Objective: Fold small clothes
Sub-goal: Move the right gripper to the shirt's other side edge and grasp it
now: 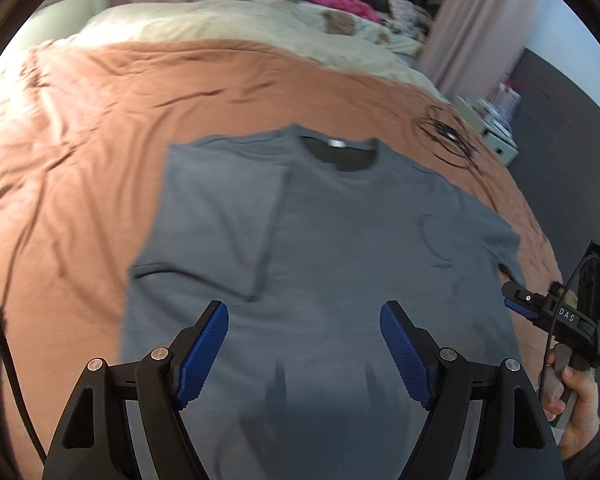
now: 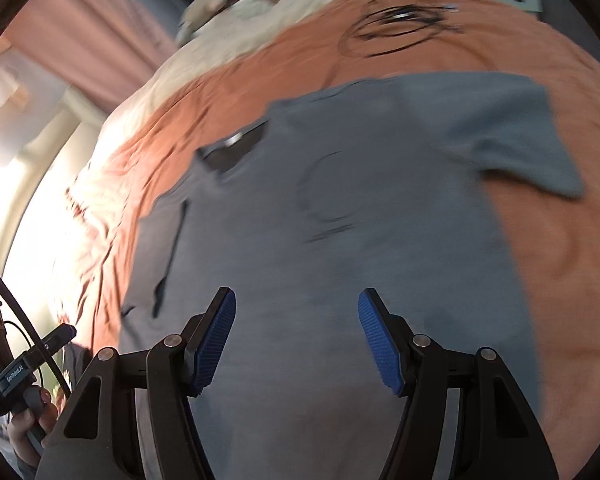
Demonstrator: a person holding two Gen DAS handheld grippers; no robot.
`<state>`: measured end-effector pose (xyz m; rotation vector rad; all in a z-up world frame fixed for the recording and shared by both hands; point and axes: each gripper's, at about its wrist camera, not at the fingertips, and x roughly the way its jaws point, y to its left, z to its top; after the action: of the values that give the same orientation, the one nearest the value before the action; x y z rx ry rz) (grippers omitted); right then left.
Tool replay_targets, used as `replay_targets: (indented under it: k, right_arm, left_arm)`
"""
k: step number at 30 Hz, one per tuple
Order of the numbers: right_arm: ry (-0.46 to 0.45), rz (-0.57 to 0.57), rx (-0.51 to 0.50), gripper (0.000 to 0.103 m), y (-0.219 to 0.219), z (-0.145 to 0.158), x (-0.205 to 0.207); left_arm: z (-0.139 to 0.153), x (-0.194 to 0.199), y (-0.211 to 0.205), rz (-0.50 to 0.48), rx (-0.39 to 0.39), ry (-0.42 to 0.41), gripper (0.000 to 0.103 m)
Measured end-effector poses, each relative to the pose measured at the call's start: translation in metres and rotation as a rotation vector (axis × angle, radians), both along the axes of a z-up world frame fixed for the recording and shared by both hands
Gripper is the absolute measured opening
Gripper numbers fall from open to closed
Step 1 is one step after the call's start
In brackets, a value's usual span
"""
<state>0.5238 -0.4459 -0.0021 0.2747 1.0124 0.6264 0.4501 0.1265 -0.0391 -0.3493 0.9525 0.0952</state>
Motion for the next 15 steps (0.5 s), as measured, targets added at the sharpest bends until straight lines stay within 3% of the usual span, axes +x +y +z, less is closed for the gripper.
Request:
replay_targets:
  k: [8,15]
  right_arm:
    - [-0.022,-0.134,0.008,0.062,-0.089,0.013,0.013]
    - [-0.017,-0.200,0.034,0.062,-0.138,0.017,0.010]
  left_arm:
    - [0.000,0.042,-0.072,-0.131,-0.002,-0.012,0.080]
    - [-0.004,0.076,-0.123,-0.214,-0.011,-0.017,0.080]
